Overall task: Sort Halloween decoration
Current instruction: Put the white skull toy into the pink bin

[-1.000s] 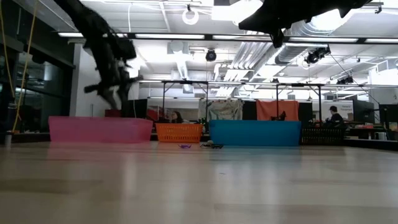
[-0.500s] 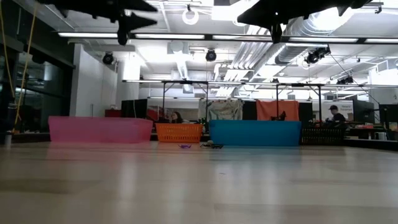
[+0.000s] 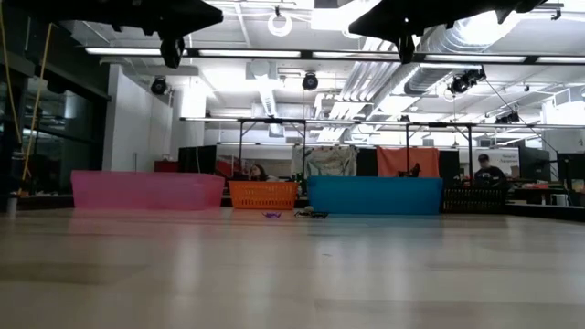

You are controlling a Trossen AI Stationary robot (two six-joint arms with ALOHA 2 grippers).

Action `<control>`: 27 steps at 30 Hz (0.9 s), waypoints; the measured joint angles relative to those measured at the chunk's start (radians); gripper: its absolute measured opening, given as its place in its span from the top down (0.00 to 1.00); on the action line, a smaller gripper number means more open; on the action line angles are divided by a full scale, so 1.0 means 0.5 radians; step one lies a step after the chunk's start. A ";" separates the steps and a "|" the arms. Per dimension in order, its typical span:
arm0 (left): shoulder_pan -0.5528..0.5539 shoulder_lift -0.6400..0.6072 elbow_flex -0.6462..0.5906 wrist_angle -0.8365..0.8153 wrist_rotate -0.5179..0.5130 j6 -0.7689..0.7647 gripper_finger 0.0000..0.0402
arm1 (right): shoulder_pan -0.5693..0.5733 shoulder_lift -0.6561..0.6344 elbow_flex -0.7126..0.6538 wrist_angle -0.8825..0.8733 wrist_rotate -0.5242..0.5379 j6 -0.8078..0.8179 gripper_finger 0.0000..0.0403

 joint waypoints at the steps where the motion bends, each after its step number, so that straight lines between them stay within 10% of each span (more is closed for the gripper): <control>1: 0.000 0.000 0.000 -0.002 0.000 0.000 0.99 | 0.000 0.000 0.000 0.000 0.000 0.000 1.00; 11: 0.002 0.001 0.000 -0.005 -0.001 0.070 1.00 | -0.001 0.000 0.000 0.000 -0.013 0.124 1.00; 17: 0.004 0.001 0.000 -0.041 -0.001 0.053 1.00 | 0.040 0.000 0.001 -0.174 -0.564 0.756 0.96; 27: 0.017 0.001 0.000 -0.196 0.000 0.051 1.00 | 0.955 0.022 0.001 -0.992 -0.721 1.651 0.65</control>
